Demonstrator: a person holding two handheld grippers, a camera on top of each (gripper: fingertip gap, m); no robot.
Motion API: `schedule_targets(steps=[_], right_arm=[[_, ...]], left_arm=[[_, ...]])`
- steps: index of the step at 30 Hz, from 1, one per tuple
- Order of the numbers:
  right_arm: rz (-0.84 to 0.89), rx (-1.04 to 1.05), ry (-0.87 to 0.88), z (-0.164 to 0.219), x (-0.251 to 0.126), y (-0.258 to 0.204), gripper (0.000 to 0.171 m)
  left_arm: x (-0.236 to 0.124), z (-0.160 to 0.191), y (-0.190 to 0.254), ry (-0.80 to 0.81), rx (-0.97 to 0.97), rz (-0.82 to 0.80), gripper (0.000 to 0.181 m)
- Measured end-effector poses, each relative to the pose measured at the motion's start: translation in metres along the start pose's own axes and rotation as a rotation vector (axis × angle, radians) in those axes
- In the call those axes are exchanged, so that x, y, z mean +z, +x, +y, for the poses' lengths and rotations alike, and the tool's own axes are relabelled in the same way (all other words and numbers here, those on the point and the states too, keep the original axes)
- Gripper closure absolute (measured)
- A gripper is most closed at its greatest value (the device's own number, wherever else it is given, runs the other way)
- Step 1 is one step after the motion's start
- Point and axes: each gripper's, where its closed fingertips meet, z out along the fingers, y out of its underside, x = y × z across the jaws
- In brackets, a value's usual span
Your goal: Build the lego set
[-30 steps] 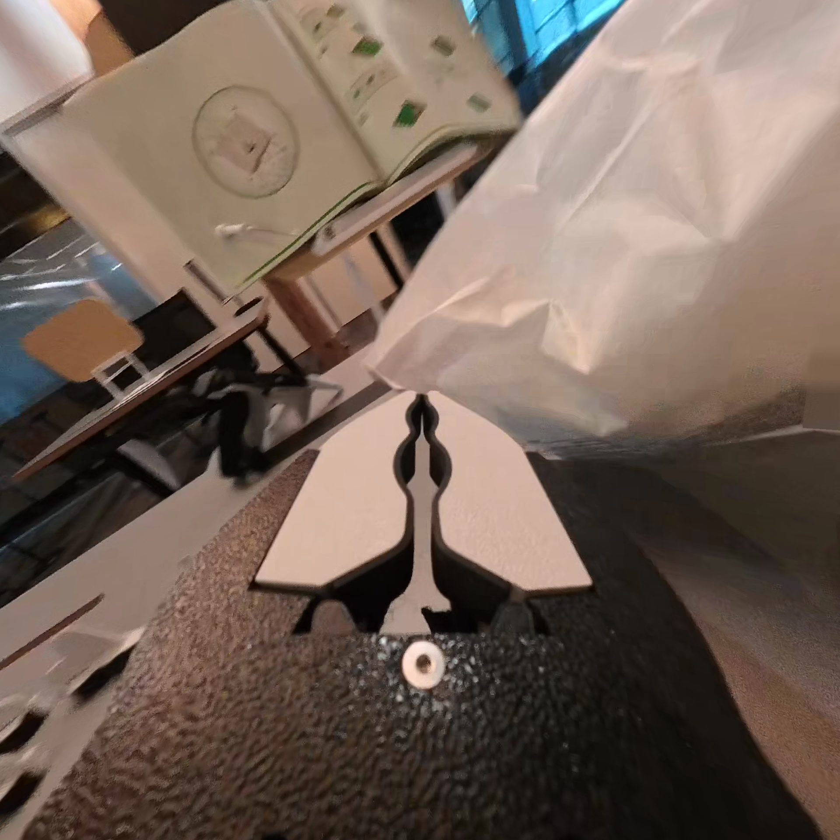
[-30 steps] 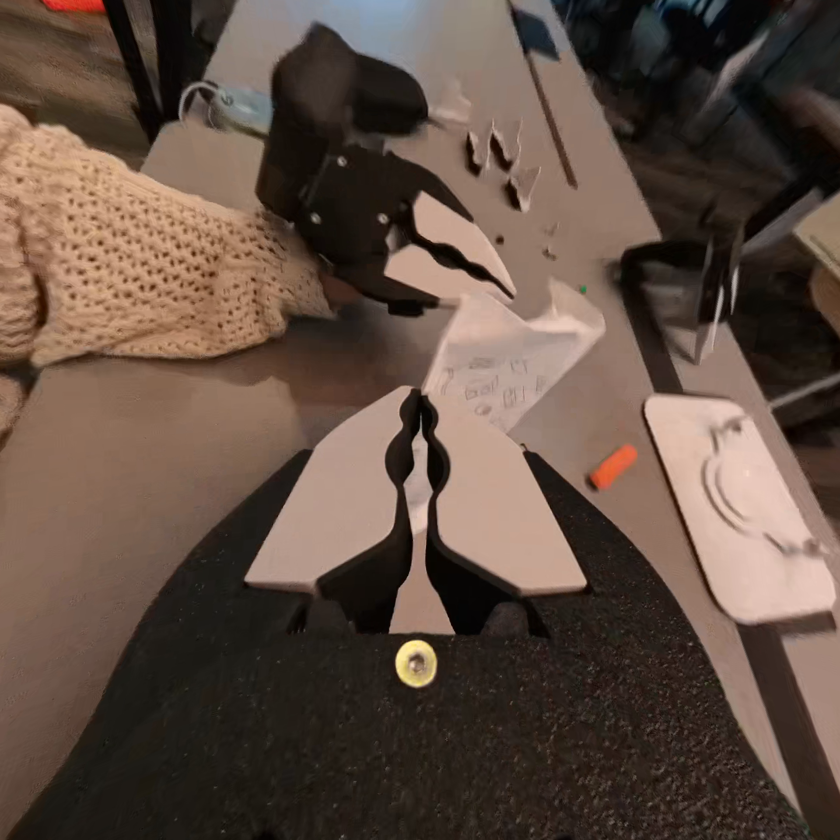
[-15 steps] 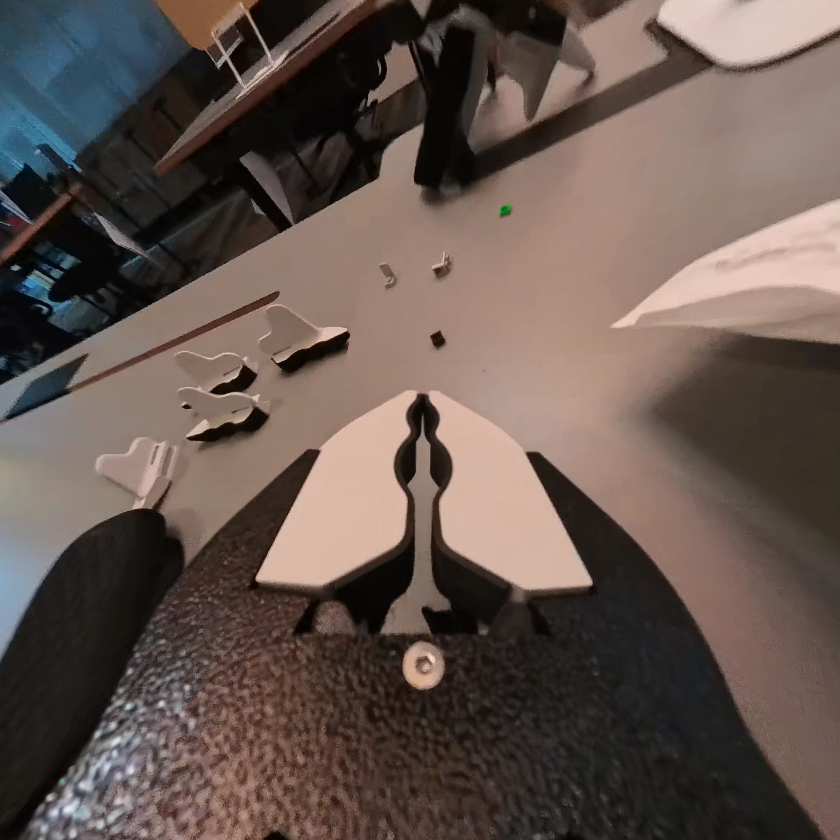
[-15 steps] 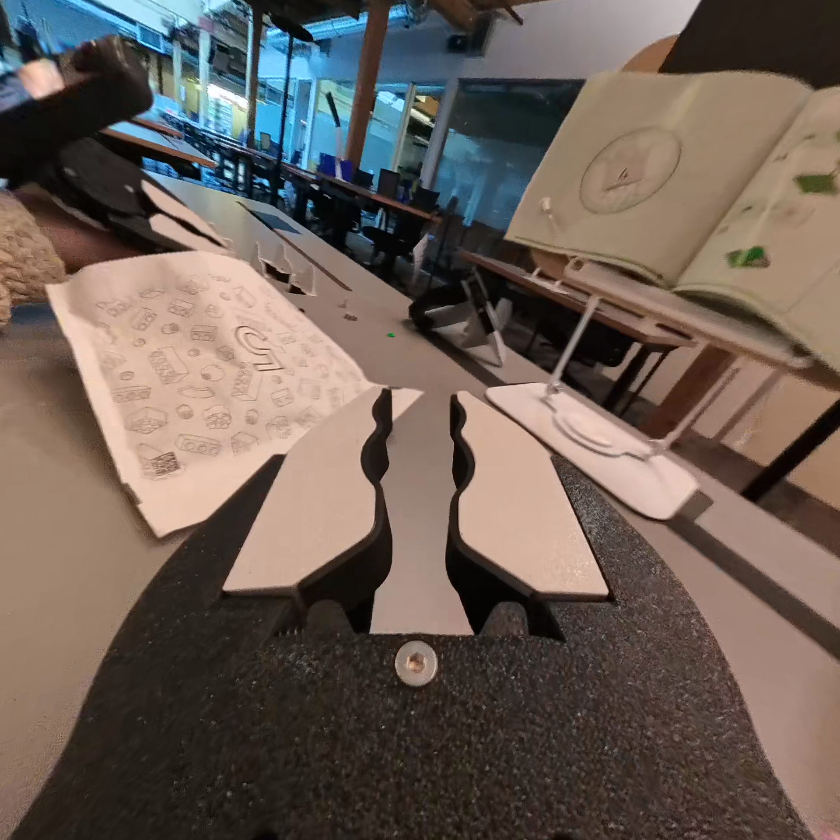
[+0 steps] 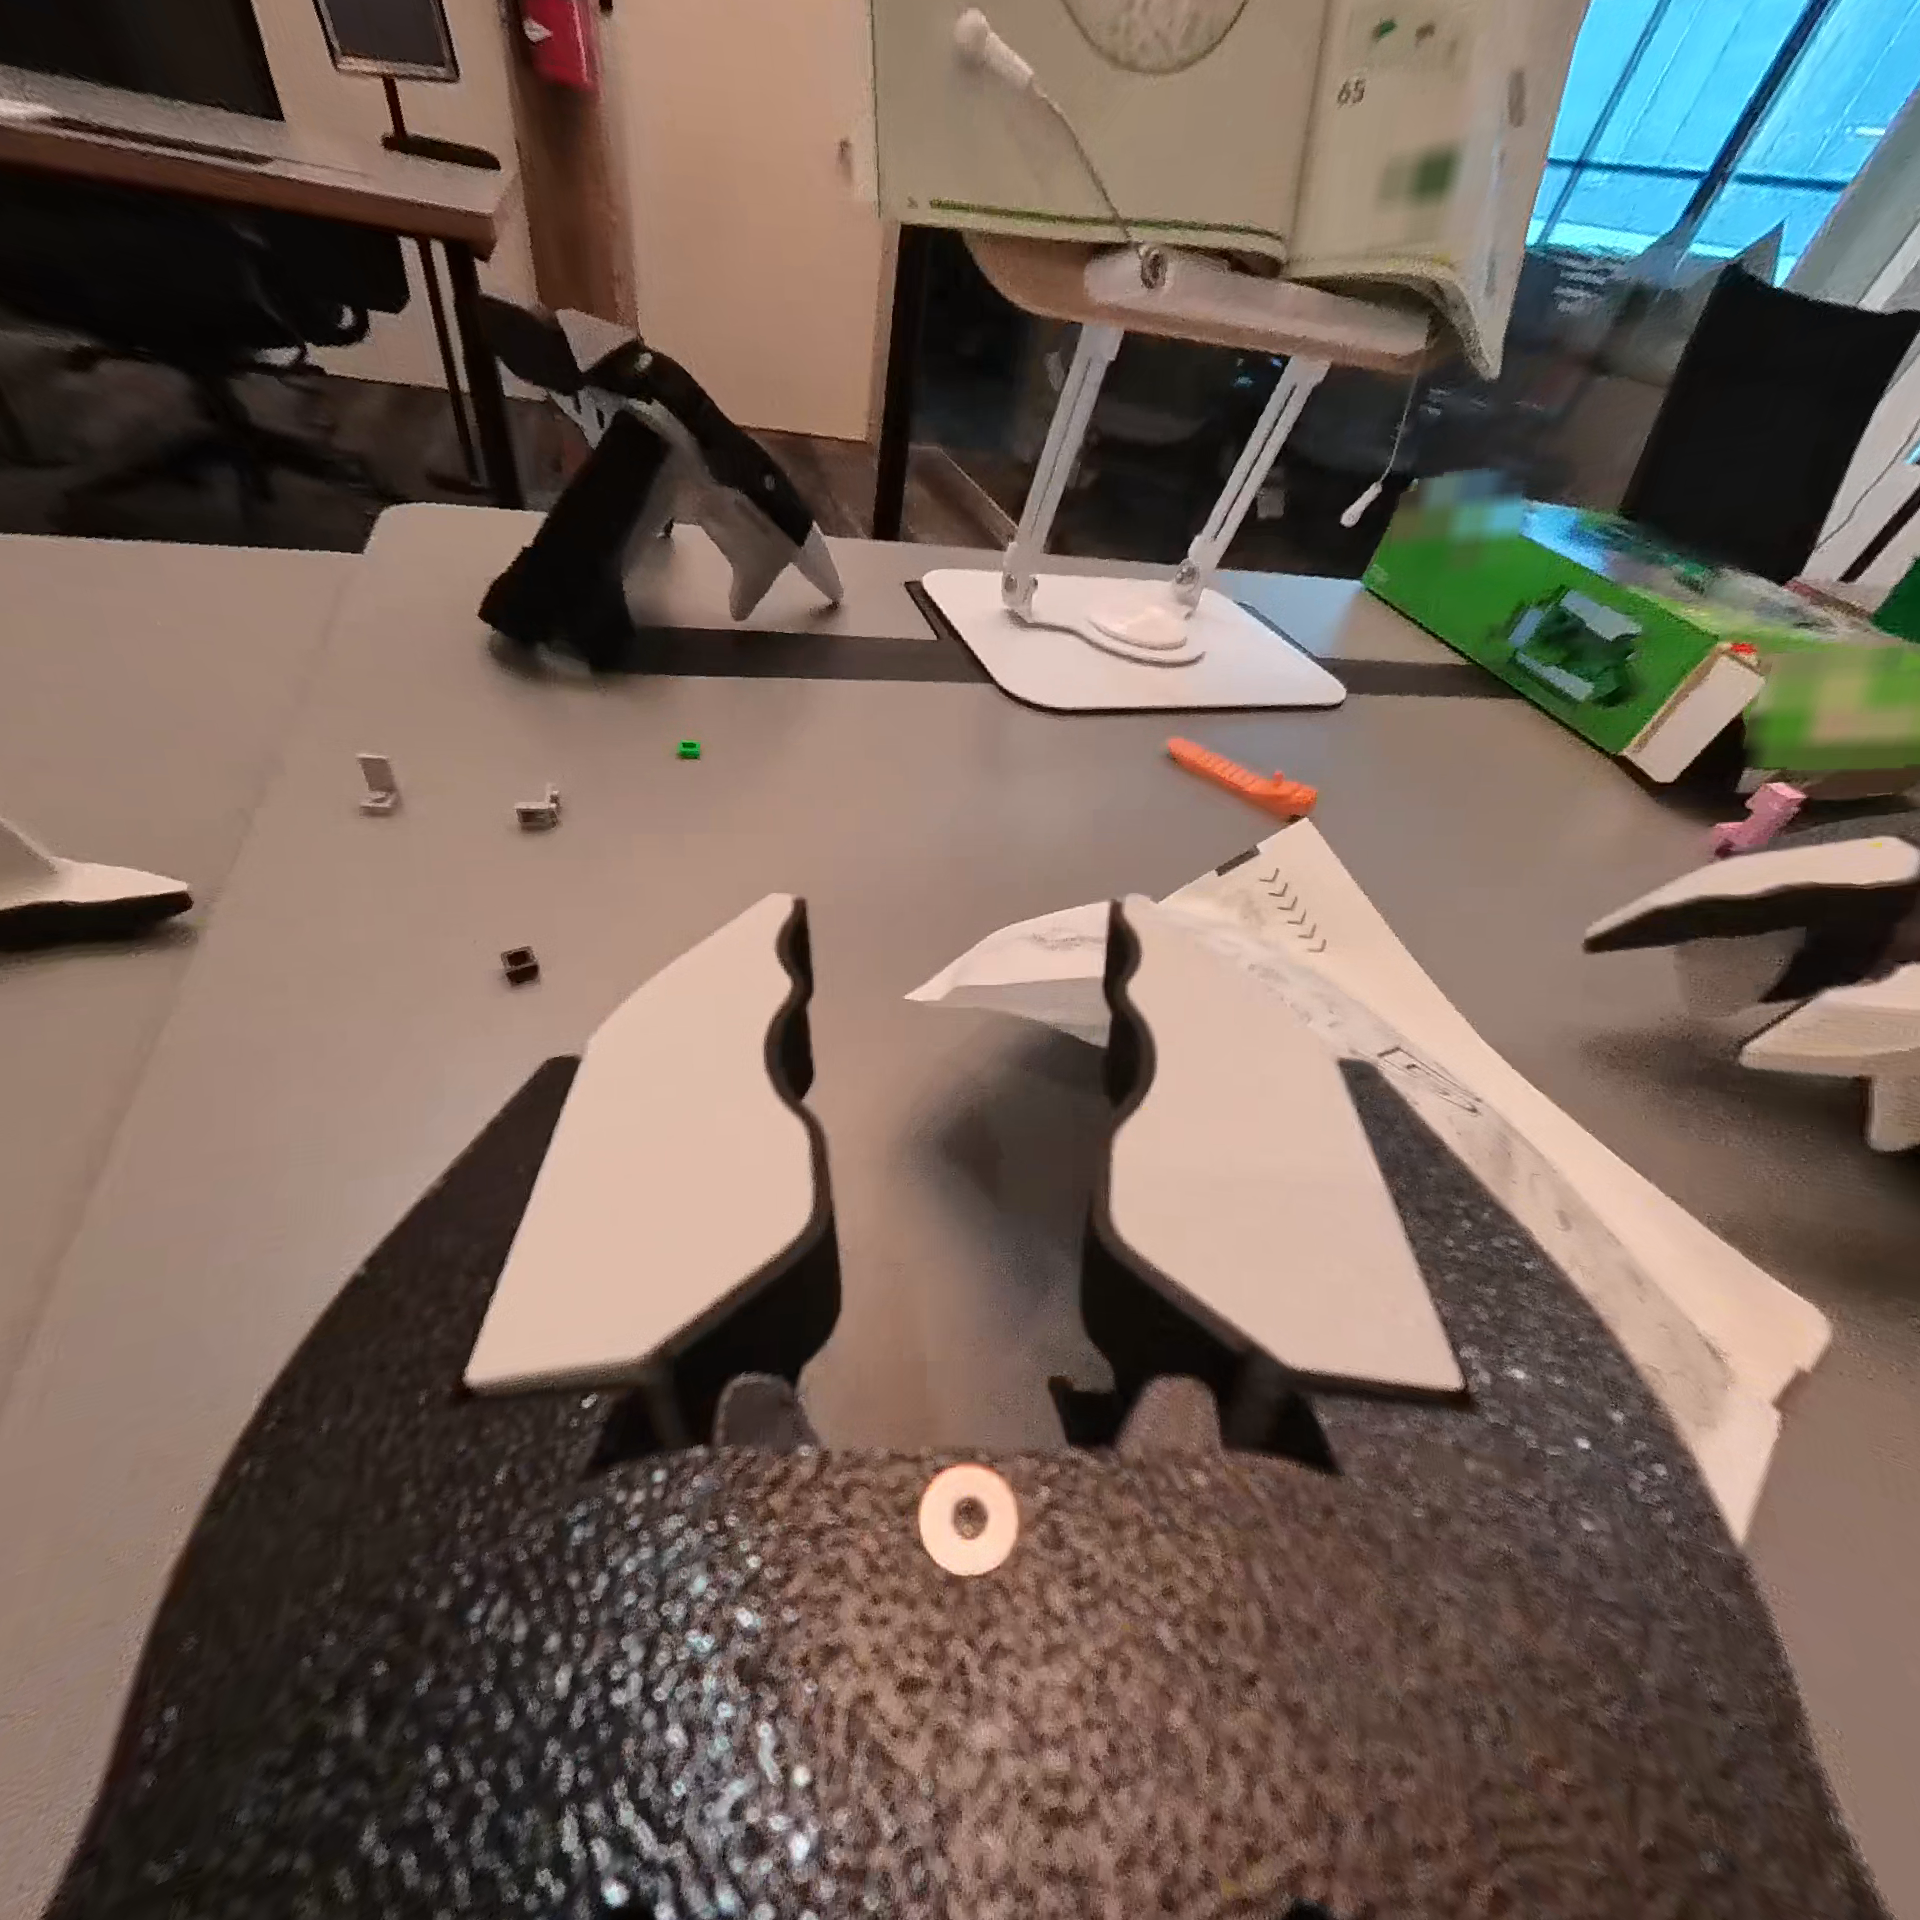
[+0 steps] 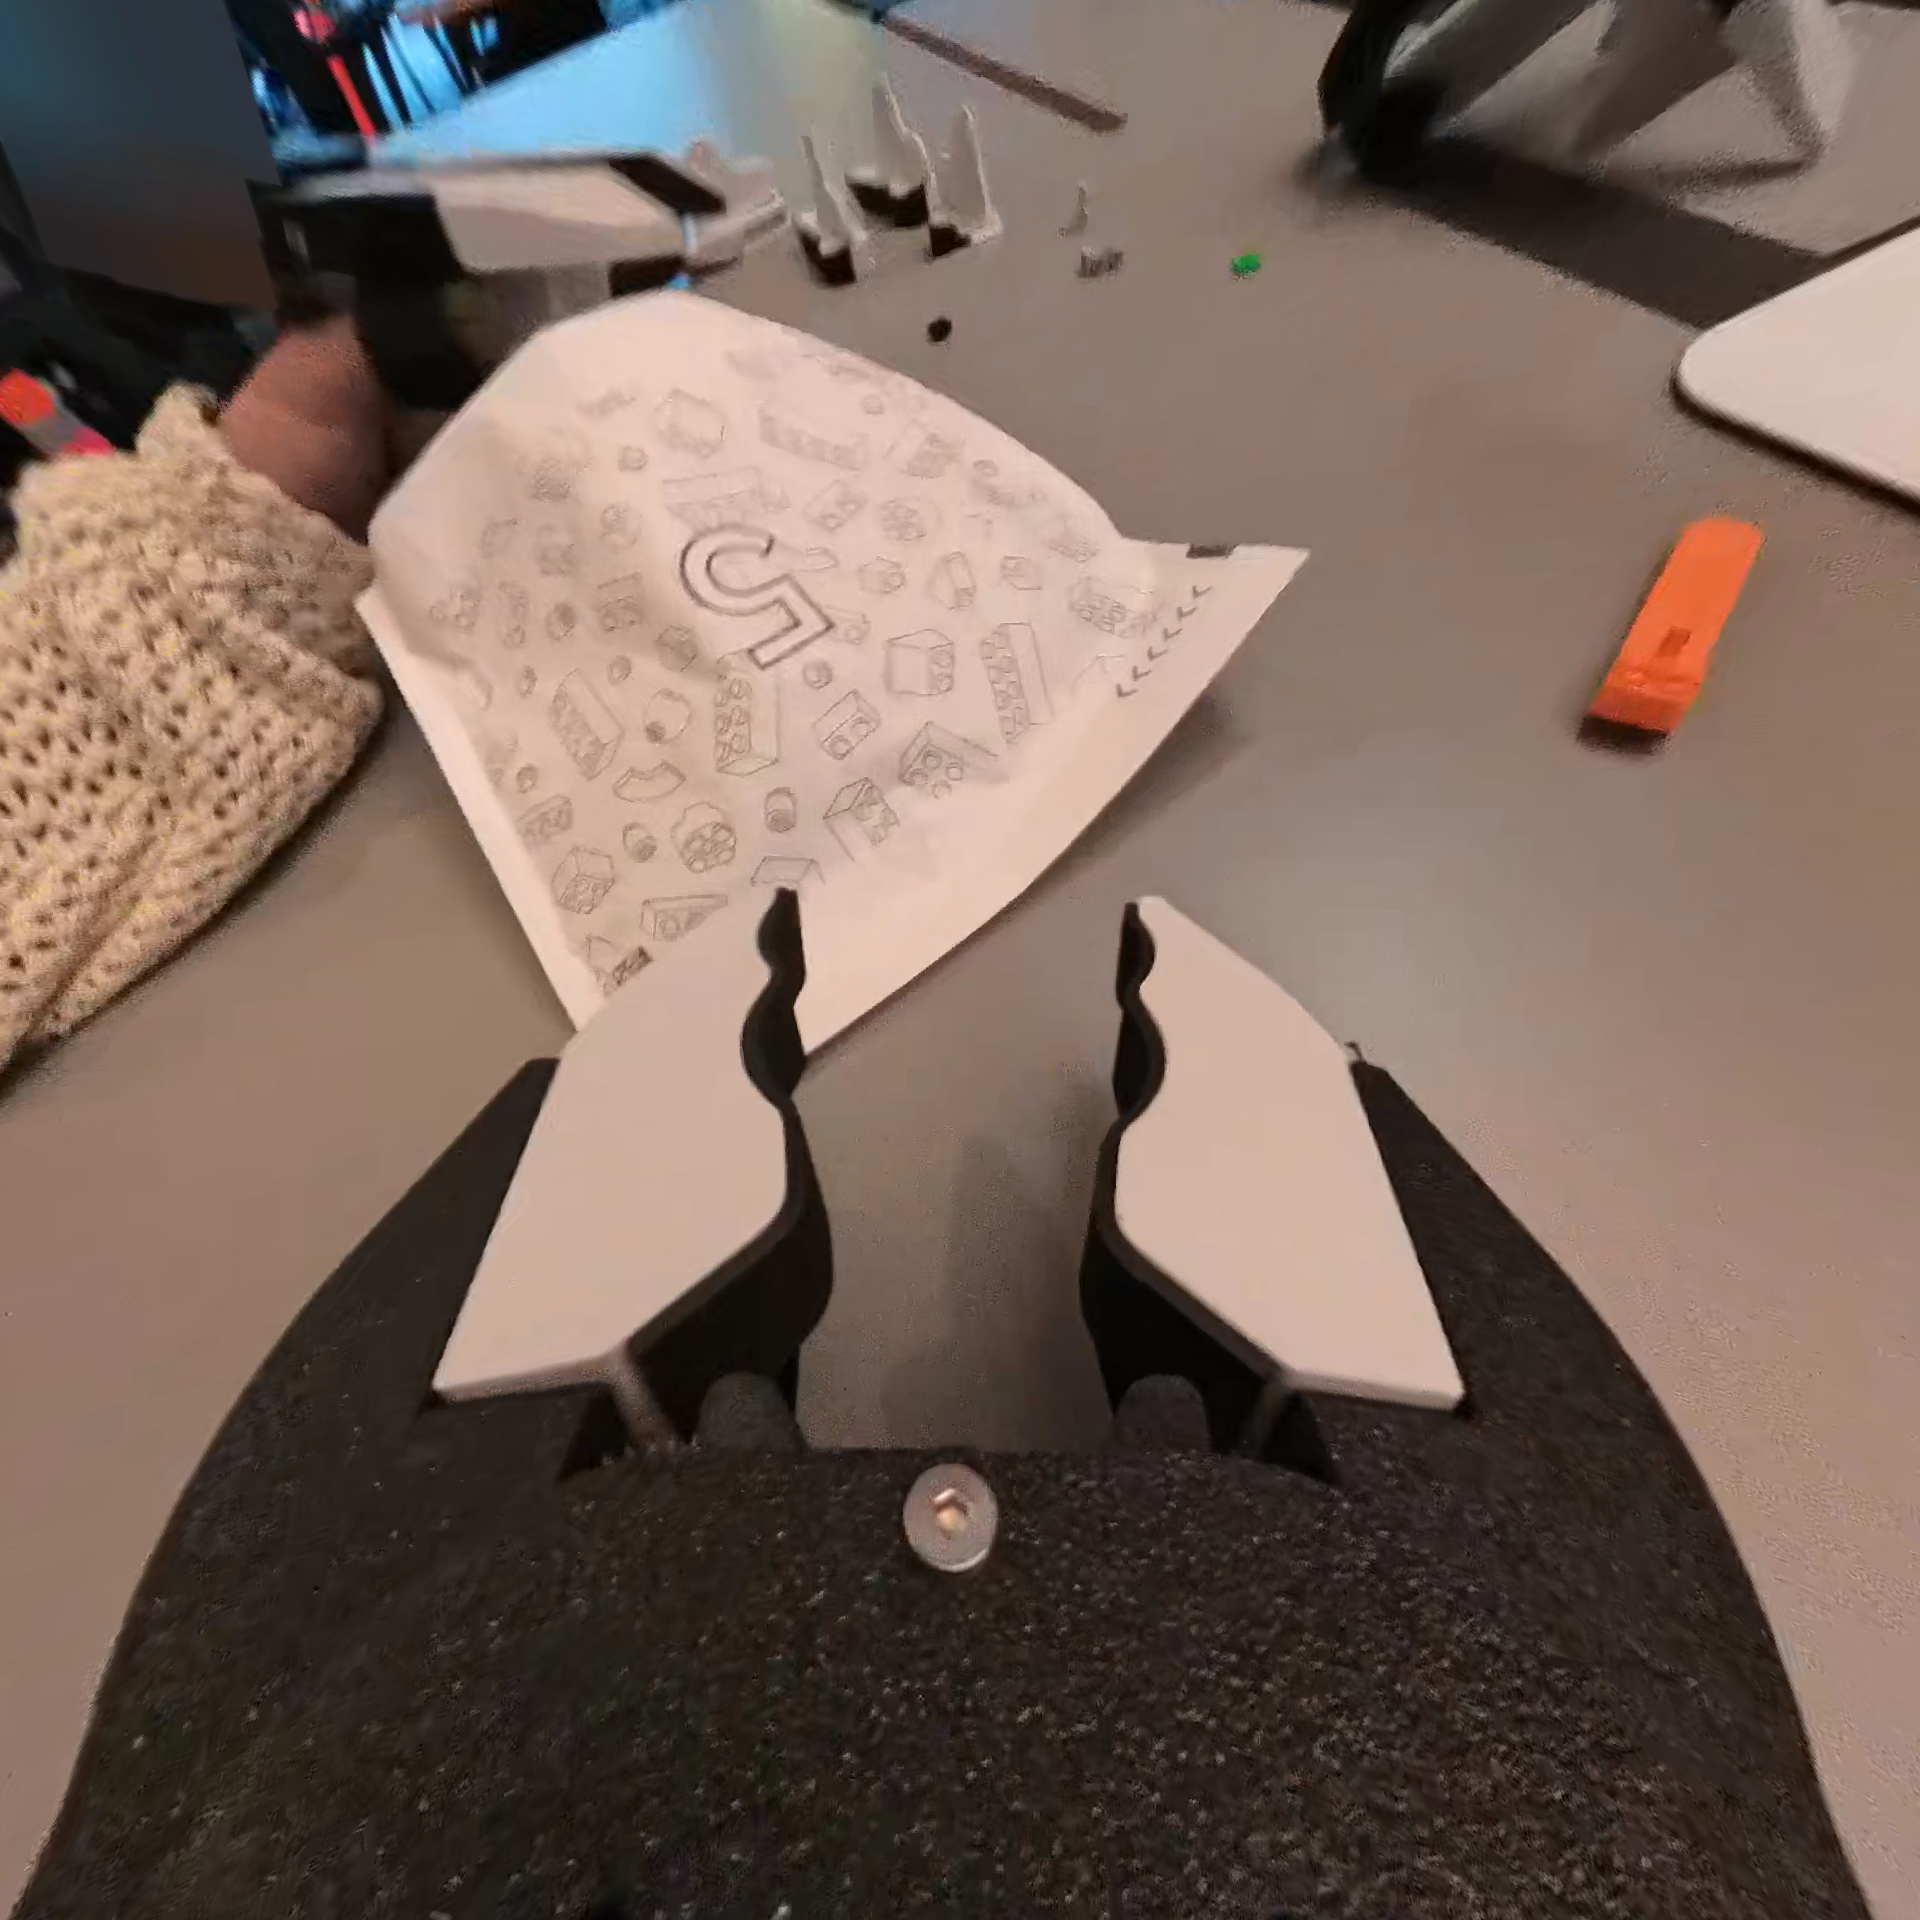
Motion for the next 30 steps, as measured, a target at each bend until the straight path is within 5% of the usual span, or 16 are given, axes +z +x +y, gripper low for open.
schedule_targets(steps=[6, 11, 14, 20, 23, 30], right_arm=[[0.038, -0.039, 0.061, -0.018, -0.02, 0.001, 0.113], [-0.022, 0.079, -0.08, -0.003, 0.007, 0.003, 0.111], [-0.023, 0.168, -0.176, 0.002, 0.023, 0.012, 0.111], [-0.178, 0.354, -0.262, -0.006, 0.046, 0.012, 0.097], [-0.238, 0.426, -0.221, -0.013, 0.047, 0.015, 0.099], [-0.244, 0.369, -0.012, -0.039, 0.02, 0.036, 0.099]], left_arm=[[0.007, 0.01, 0.014, -0.048, -0.015, 0.05, 0.126], [0.006, 0.035, 0.052, -0.289, -0.359, 0.321, 0.085], [0.003, 0.049, 0.065, -0.394, -0.394, 0.36, 0.084], [-0.006, 0.068, 0.097, -0.531, -0.434, 0.543, 0.149], [-0.005, 0.08, 0.106, -0.569, -0.411, 0.598, 0.168], [0.002, 0.044, 0.123, -0.216, 0.108, 0.611, 0.181]])
